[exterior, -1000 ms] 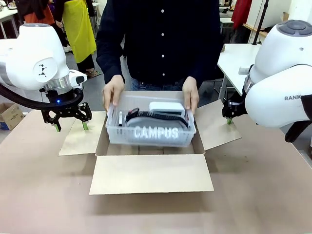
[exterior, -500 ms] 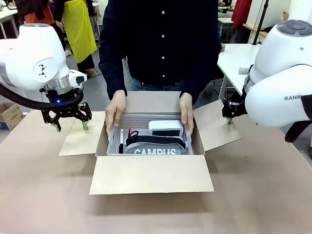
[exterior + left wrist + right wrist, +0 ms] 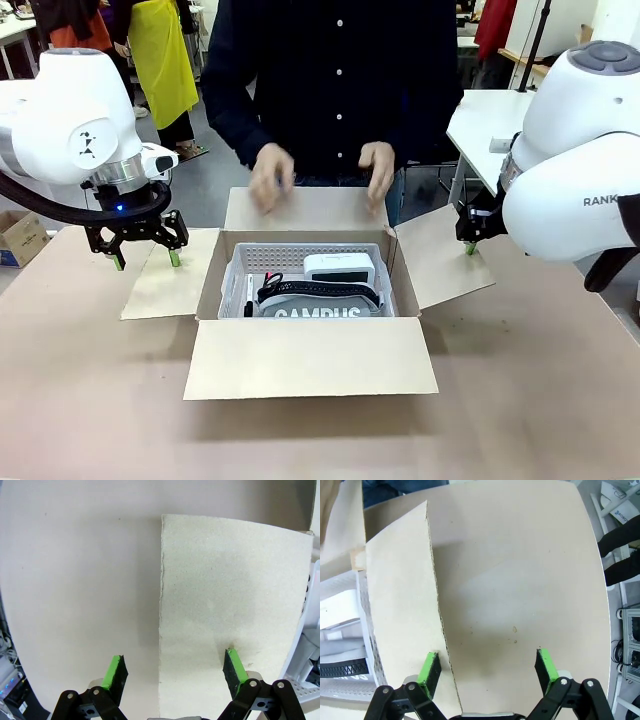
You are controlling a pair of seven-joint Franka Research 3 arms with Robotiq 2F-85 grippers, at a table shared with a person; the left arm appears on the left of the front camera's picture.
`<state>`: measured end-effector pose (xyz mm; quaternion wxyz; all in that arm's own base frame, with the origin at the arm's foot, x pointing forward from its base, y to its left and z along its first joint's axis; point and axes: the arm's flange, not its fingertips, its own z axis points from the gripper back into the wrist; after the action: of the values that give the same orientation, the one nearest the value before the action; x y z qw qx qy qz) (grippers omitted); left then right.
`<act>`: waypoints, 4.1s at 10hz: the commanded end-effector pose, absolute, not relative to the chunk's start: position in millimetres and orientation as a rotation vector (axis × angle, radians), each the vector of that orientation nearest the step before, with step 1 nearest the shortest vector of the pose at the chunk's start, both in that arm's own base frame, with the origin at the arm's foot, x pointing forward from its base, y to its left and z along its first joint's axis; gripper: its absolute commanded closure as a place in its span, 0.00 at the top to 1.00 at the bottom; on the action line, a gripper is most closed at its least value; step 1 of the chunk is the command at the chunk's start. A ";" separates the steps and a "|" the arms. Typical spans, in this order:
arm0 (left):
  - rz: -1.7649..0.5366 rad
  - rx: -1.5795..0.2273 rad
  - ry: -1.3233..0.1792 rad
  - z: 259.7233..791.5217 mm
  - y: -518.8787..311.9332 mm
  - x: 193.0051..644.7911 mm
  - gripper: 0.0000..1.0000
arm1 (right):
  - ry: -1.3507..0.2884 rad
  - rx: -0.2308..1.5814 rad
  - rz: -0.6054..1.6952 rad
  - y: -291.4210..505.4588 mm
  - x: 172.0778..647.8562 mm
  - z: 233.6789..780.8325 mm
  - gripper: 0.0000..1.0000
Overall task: Pack the gift set into the box.
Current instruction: Lift both hands away from the flaps of the Package Box, then press and hold the closed box until the human finishes sealing it.
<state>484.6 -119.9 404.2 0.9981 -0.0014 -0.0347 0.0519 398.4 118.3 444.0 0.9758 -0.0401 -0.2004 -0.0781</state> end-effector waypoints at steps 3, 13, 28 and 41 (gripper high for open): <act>-0.036 -0.075 0.008 417.3 -108.0 488.0 1.00 | -0.317 0.022 -0.056 114.4 401.2 453.3 1.00; -0.193 -0.922 0.062 407.5 123.3 438.9 1.00 | -0.224 0.770 -0.200 -97.3 351.2 518.6 1.00; -0.193 -0.922 0.062 407.5 123.3 438.9 1.00 | -0.224 0.770 -0.200 -97.3 351.2 518.6 1.00; -0.193 -0.922 0.062 407.5 123.3 438.9 1.00 | -0.224 0.770 -0.200 -97.3 351.2 518.6 1.00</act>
<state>442.2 123.7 406.7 0.8893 -0.4469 0.0330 -0.0911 351.7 -97.4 519.3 0.9182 0.3695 -0.1040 -0.0978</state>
